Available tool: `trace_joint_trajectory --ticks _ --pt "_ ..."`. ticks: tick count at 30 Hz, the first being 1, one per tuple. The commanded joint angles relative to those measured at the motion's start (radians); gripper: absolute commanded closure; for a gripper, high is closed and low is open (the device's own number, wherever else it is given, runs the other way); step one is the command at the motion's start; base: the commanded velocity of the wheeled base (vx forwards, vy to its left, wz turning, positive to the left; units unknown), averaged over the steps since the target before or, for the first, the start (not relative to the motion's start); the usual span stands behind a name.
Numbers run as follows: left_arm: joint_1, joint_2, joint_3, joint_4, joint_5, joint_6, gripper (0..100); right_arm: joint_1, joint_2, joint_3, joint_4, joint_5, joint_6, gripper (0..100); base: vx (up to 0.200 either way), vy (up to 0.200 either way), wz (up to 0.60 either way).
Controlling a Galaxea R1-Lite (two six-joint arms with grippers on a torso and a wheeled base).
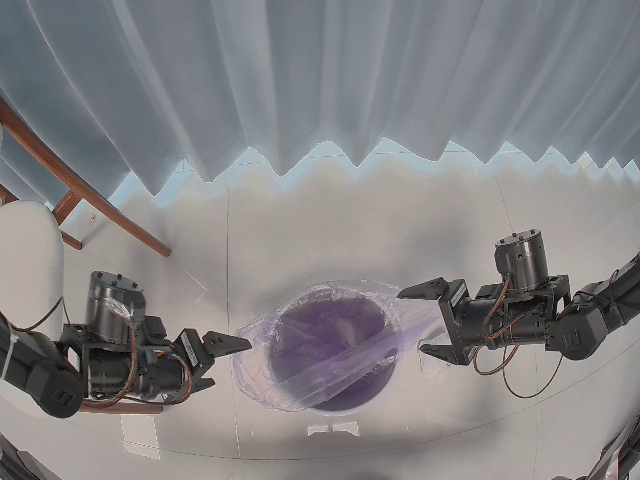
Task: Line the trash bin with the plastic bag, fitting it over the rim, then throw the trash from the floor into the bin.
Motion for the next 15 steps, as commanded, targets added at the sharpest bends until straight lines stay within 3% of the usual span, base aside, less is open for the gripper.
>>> trace_joint_trajectory --ticks 1,5,15 --pt "0.094 -0.162 0.099 -0.016 -0.138 -0.012 0 0.104 0.055 0.012 -0.064 -0.026 0.023 0 -0.2 0.0 0.0" --pt "0.097 -0.184 0.096 -0.016 -0.132 -0.011 0 0.126 0.099 -0.037 -0.064 -0.028 0.023 0 -0.2 0.0 0.0" --pt "0.066 -0.216 0.101 -0.016 -0.046 -0.011 0 0.09 0.245 -0.205 -0.053 -0.094 0.02 0 0.0 0.0 0.0"
